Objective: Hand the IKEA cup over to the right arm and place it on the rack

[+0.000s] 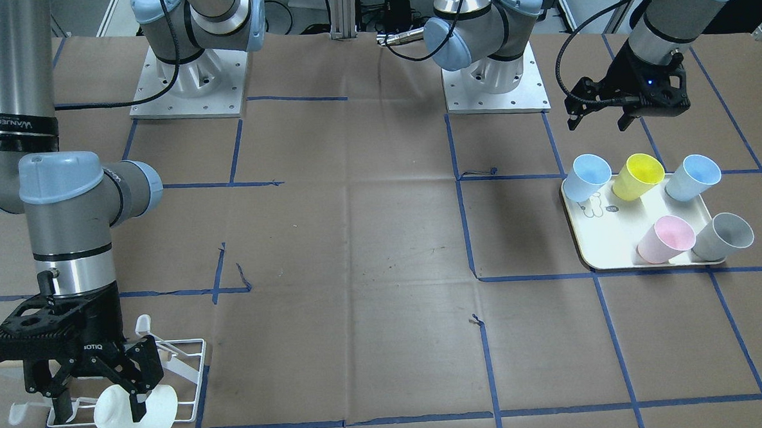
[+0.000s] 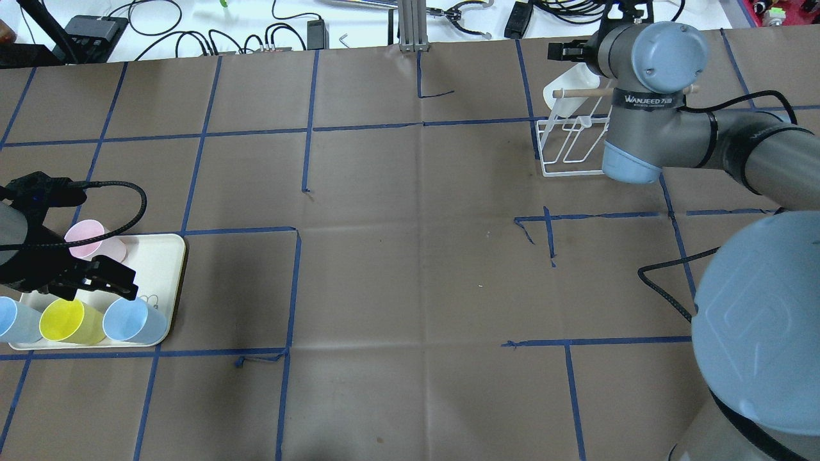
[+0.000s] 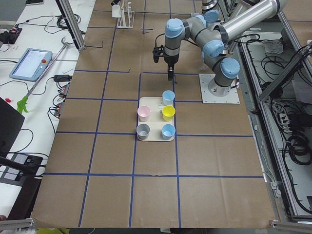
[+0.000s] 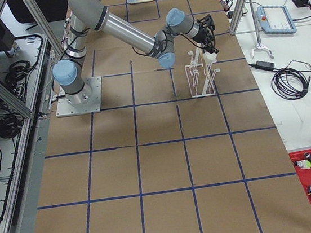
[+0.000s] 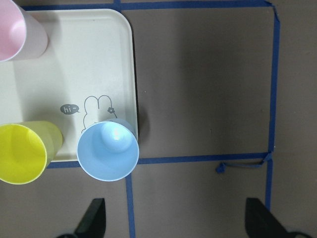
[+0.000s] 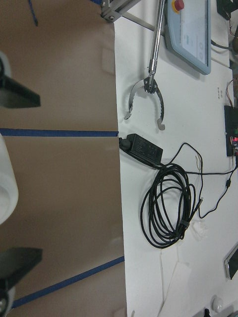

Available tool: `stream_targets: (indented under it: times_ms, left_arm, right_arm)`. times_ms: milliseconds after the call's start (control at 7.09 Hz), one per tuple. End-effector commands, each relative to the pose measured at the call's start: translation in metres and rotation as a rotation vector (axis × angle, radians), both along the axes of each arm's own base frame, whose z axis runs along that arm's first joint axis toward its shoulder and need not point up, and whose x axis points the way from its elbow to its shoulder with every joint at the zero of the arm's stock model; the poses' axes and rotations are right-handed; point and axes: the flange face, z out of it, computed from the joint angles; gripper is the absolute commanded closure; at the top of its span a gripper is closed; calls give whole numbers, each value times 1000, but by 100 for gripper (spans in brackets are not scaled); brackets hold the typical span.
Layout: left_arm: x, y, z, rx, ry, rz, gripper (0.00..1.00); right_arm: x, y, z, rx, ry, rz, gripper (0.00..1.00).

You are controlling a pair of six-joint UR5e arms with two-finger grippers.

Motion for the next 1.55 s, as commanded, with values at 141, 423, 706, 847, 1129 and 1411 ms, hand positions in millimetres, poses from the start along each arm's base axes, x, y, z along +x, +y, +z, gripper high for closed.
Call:
stream_targets:
  times_ms: [141, 423, 706, 847, 1129, 1411]
  left_arm:
    - [-1, 9, -67, -11, -35, 8, 3]
    - [8, -5, -95, -7, -36, 9, 3]
    - [8, -5, -117, 29, -14, 10, 4]
    - [5, 1, -125, 46, -5, 13, 4]
    - [16, 4, -134, 65, 7, 40, 18]
    - [23, 3, -131, 69, -12, 50, 80]
  right_arm:
    - [5, -12, 29, -63, -25, 23, 0]
    - [27, -1, 68, -118, -211, 133, 0]
    - [41, 4, 72, -96, -356, 109, 0]
    - [59, 9, 73, -81, -425, 136, 0]
    - [93, 29, 76, 30, -744, -43, 0]
    - [95, 67, 64, 147, -1024, -294, 0]
